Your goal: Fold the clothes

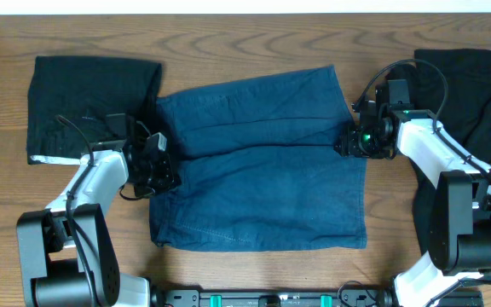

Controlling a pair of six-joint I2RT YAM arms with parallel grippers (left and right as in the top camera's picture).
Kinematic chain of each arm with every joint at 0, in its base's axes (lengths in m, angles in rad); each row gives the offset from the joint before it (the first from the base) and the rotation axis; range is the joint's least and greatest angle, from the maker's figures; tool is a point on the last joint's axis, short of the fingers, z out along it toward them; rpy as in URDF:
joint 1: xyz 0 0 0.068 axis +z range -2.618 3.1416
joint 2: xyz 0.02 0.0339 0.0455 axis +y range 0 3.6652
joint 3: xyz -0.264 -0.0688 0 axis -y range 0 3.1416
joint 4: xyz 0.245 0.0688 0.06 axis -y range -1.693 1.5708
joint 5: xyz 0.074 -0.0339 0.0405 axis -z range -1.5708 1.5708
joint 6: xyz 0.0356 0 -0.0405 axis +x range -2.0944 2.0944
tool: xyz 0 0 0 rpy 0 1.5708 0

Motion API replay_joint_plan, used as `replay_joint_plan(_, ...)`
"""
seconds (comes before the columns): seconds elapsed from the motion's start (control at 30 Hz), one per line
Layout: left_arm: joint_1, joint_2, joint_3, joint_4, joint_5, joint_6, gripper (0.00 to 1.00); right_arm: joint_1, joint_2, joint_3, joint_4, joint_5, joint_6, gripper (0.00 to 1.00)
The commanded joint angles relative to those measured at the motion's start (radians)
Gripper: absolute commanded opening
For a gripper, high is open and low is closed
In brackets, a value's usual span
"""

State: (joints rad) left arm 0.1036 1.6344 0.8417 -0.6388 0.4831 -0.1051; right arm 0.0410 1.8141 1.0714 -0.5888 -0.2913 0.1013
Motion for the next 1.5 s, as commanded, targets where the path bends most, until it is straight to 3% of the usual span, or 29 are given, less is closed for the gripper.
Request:
replay_joint_plan(0.0,0.003,0.011,-0.006,-0.048,-0.194,-0.087,0.06,0.008,-0.012,-0.004,0.002,0.004,-0.013,0.58)
replay_joint_plan(0.13,0.003,0.011,-0.012,-0.078,-0.357,-0.163,0.06,0.008,-0.012,-0.004,0.002,0.005,-0.013,0.58)
replay_joint_plan(0.47,0.003,0.011,-0.079,-0.027,-0.364,-0.215,0.07,0.008,-0.012,-0.004,-0.002,0.022,-0.013,0.58)
replay_joint_plan(0.6,0.003,0.006,-0.069,-0.05,-0.336,-0.214,0.21,0.005,-0.018,0.002,-0.005,-0.019,-0.013,0.58)
replay_joint_plan(0.9,-0.01,-0.139,0.047,-0.143,-0.181,-0.207,0.4,0.002,-0.078,0.021,-0.097,-0.15,-0.047,0.55)
replay_joint_plan(1.03,-0.047,-0.211,0.048,-0.129,-0.178,-0.207,0.47,0.002,-0.089,0.021,-0.13,-0.167,-0.047,0.42)
replay_joint_plan(1.2,-0.114,-0.213,0.045,-0.074,-0.181,-0.207,0.41,0.005,-0.086,0.013,-0.163,-0.166,-0.047,0.04)
replay_joint_plan(1.47,-0.153,-0.061,0.044,0.036,-0.253,-0.208,0.19,0.055,-0.077,-0.054,-0.116,-0.166,-0.042,0.01)
